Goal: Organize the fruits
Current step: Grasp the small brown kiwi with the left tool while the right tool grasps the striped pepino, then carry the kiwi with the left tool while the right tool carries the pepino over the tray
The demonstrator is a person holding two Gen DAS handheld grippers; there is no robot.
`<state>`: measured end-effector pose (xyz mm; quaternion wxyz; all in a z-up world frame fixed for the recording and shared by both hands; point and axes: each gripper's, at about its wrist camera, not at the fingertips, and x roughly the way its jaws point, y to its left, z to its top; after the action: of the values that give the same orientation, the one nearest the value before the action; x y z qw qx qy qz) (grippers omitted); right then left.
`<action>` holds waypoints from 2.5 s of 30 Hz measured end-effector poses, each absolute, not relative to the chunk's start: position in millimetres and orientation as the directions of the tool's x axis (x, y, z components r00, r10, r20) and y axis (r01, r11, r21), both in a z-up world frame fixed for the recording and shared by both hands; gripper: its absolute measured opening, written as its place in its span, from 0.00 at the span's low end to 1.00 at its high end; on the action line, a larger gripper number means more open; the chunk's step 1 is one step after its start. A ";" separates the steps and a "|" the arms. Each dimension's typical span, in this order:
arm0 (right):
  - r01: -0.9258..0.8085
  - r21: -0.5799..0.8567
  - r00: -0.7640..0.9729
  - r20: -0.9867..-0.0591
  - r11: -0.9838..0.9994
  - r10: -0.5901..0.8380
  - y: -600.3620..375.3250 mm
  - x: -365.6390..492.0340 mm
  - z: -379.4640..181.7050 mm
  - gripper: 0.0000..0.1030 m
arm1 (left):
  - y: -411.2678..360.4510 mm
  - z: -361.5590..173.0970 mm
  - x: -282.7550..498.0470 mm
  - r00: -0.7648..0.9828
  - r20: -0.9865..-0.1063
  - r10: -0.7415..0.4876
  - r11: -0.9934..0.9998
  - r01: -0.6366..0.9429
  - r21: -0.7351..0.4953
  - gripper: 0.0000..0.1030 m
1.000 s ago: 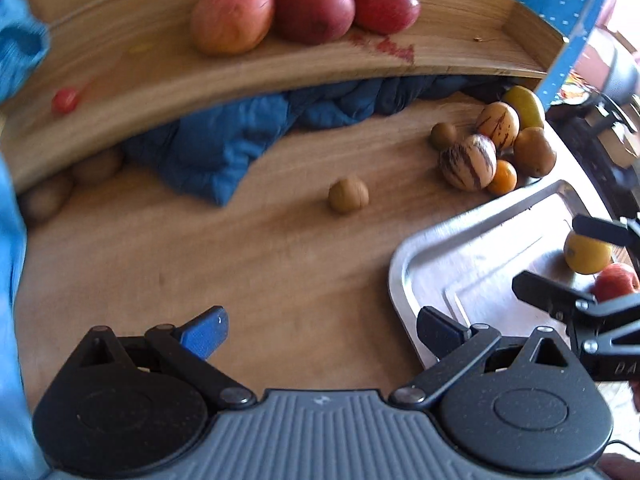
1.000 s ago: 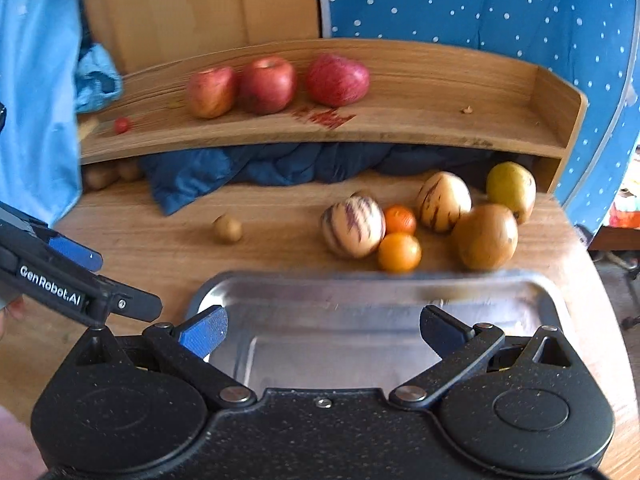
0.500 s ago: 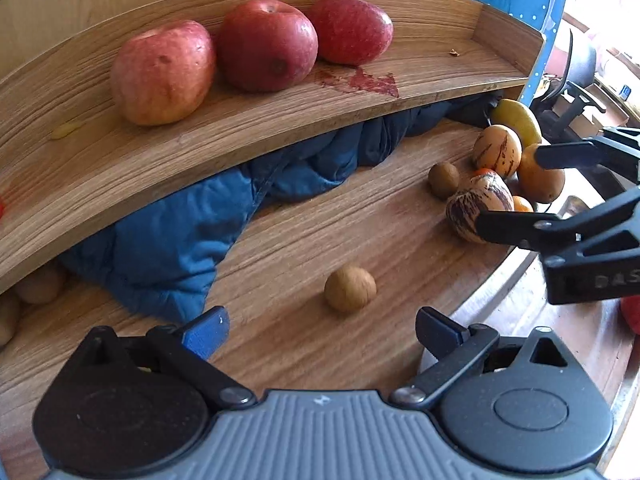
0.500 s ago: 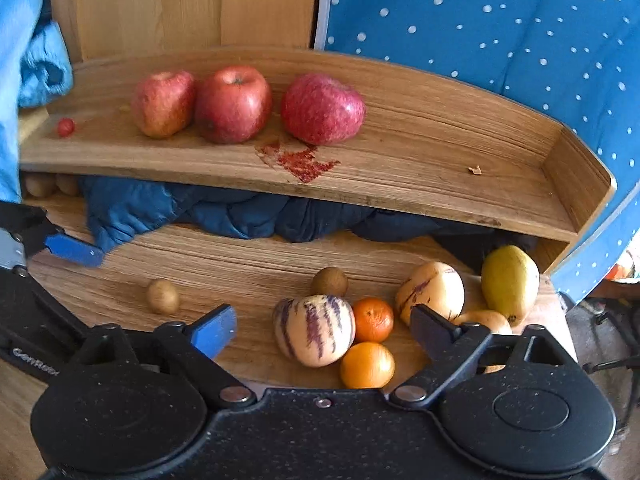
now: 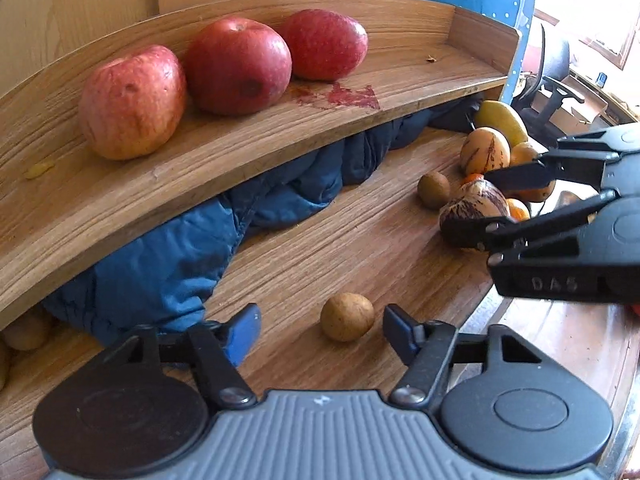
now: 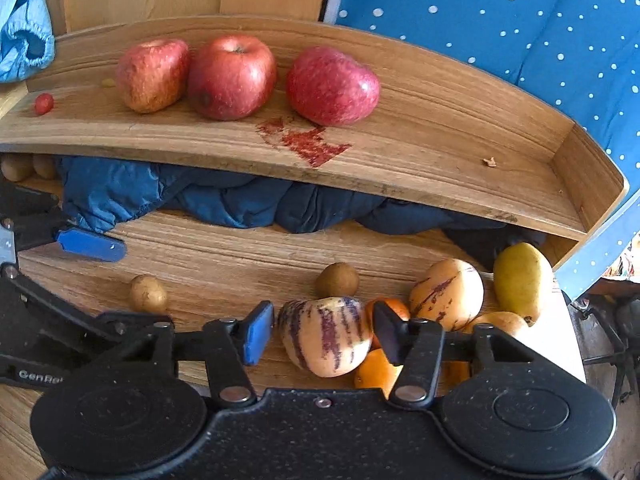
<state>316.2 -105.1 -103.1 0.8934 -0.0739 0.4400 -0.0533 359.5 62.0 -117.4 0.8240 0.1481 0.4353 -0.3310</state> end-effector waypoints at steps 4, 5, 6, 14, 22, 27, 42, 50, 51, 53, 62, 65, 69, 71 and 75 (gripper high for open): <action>0.022 -0.204 0.611 -0.772 0.979 -0.174 -102.1 316.6 -104.5 0.54 | 59.9 -116.0 361.1 0.409 -0.817 -0.407 0.735 0.677 -0.027 0.59; 0.019 -0.207 0.610 -0.772 0.978 -0.176 -102.2 317.1 -104.9 0.54 | 60.0 -115.6 361.0 0.407 -0.816 -0.409 0.734 0.679 -0.029 0.57; 0.014 -0.210 0.611 -0.772 0.978 -0.174 -102.2 317.1 -105.2 0.54 | 60.1 -115.3 360.6 0.406 -0.816 -0.411 0.731 0.681 -0.030 0.55; -0.038 -0.279 0.578 -0.789 0.960 -0.207 -94.2 318.1 -114.7 0.54 | 54.1 -115.3 358.4 0.398 -0.815 -0.420 0.722 0.691 -0.034 0.37; -0.060 -0.272 0.604 -0.776 0.960 -0.183 -93.7 312.9 -114.9 0.53 | 52.1 -113.1 359.9 0.395 -0.822 -0.411 0.743 0.668 -0.051 0.29; -0.064 -0.255 0.643 -0.750 0.965 -0.156 -93.0 300.5 -107.3 0.53 | 52.9 -106.1 354.6 0.410 -0.816 -0.408 0.758 0.651 -0.051 0.29; 0.032 -0.182 0.704 -0.694 0.983 -0.151 -108.1 197.5 -64.8 0.54 | 10.9 -82.8 311.6 0.323 -0.807 -0.495 0.712 0.683 -0.163 0.29; 0.144 -0.150 0.643 -0.737 0.978 -0.208 -121.5 133.7 -71.7 0.54 | -32.9 -88.3 272.6 0.207 -0.810 -0.548 0.609 0.763 -0.217 0.29; 0.165 -0.147 0.635 -0.740 0.975 -0.219 -124.6 129.0 -72.6 0.54 | -38.9 -90.0 268.2 0.191 -0.811 -0.553 0.599 0.768 -0.228 0.29; 0.198 -0.148 0.620 -0.747 0.969 -0.241 -130.0 118.9 -74.8 0.54 | -47.6 -92.8 259.2 0.162 -0.812 -0.561 0.577 0.779 -0.243 0.29; 0.261 -0.133 0.585 -0.766 0.956 -0.266 -136.3 103.1 -90.5 0.54 | -69.6 -102.8 235.6 0.105 -0.822 -0.559 0.529 0.809 -0.256 0.29; 0.269 -0.132 0.581 -0.768 0.954 -0.270 -136.3 104.3 -94.6 0.54 | -71.8 -104.7 233.9 0.106 -0.827 -0.553 0.534 0.807 -0.253 0.29; 0.281 -0.128 0.575 -0.771 0.951 -0.274 -136.1 104.7 -99.4 0.54 | -74.2 -106.2 231.7 0.107 -0.831 -0.545 0.535 0.808 -0.247 0.29; 0.289 -0.126 0.576 -0.769 0.949 -0.277 -136.3 103.1 -101.1 0.54 | -76.6 -106.9 230.5 0.111 -0.831 -0.545 0.534 0.810 -0.242 0.29; 0.289 -0.126 0.581 -0.764 0.949 -0.279 -137.3 104.8 -103.0 0.54 | -78.1 -108.9 227.9 0.117 -0.834 -0.539 0.541 0.807 -0.237 0.29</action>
<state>104.8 -137.3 -103.0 0.8892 0.0060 0.4287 -0.1597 227.9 -78.1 -108.9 0.7342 0.1393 0.4811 -0.4584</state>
